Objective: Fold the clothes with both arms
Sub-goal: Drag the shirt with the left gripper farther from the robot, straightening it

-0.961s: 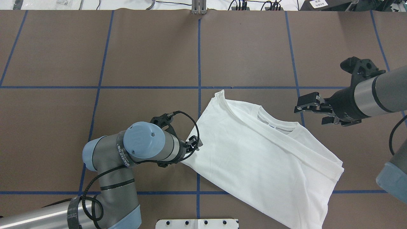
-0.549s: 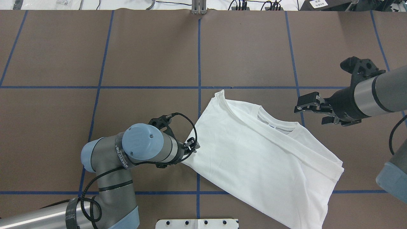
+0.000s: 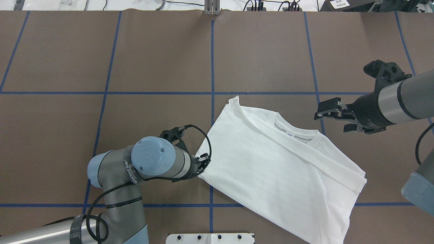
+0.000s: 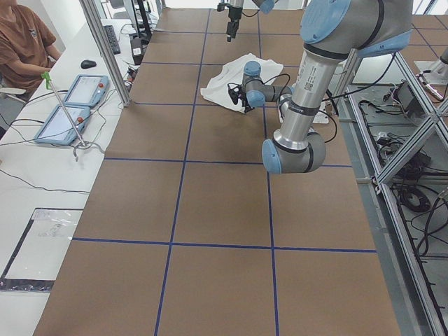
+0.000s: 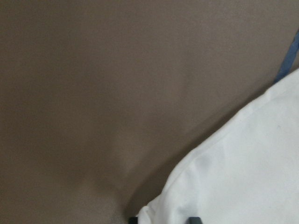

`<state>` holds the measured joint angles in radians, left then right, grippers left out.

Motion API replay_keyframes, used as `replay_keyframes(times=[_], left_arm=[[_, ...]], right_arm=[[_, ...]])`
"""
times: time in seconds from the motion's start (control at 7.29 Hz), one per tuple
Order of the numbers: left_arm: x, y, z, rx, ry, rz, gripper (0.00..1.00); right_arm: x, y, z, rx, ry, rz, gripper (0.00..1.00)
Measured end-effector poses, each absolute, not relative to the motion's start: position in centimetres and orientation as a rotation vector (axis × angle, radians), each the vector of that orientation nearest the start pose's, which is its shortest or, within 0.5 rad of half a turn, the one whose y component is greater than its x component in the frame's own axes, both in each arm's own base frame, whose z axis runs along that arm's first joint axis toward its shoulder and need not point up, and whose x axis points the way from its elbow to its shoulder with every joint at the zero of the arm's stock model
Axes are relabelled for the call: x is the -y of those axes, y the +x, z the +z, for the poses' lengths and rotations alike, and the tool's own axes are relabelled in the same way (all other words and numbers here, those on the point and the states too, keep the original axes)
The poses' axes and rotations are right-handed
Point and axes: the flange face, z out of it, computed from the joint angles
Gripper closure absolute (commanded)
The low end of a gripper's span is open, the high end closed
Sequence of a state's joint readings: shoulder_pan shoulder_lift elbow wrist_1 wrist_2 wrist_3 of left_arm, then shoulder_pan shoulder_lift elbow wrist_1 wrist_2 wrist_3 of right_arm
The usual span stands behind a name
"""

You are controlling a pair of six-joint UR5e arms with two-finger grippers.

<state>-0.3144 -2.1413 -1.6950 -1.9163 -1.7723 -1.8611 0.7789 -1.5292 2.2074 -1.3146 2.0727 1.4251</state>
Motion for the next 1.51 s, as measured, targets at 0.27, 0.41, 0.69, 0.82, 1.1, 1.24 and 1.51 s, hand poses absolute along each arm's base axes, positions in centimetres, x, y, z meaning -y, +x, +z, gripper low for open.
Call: replay_keyframes(times=[0.27, 0.41, 0.69, 0.82, 1.1, 1.24, 1.51], left_arm=[[31.6, 58.1, 22.4, -1.070, -0.169, -0.445, 1.00], [33.2, 56.7, 22.9, -1.063, -0.151, -0.470, 1.00], [38.9, 53.1, 24.4, -1.012, -0.050, -0.483, 1.00], [42.5, 51.0, 25.2, -0.986, 0.016, -0.476, 1.00], [50.9, 49.0, 26.7, -0.951, 0.142, -0.453, 1.00], [55.4, 49.6, 27.1, -0.951, 0.193, -0.442, 1.00], [62.5, 51.9, 26.6, -0.950, 0.297, -0.423, 1.00]], right_arm=[[37.9, -26.1, 31.3, 1.029, -0.008, 0.344, 0.00], [37.9, -26.1, 31.3, 1.029, -0.007, 0.344, 0.00], [38.1, -26.3, 30.9, 1.035, -0.004, 0.343, 0.00], [38.6, -26.8, 30.2, 1.046, 0.002, 0.341, 0.00], [39.4, -27.4, 29.5, 1.052, 0.024, 0.347, 0.00], [39.7, -27.6, 29.2, 1.054, 0.037, 0.350, 0.00], [40.3, -28.1, 29.0, 1.054, 0.045, 0.352, 0.00]])
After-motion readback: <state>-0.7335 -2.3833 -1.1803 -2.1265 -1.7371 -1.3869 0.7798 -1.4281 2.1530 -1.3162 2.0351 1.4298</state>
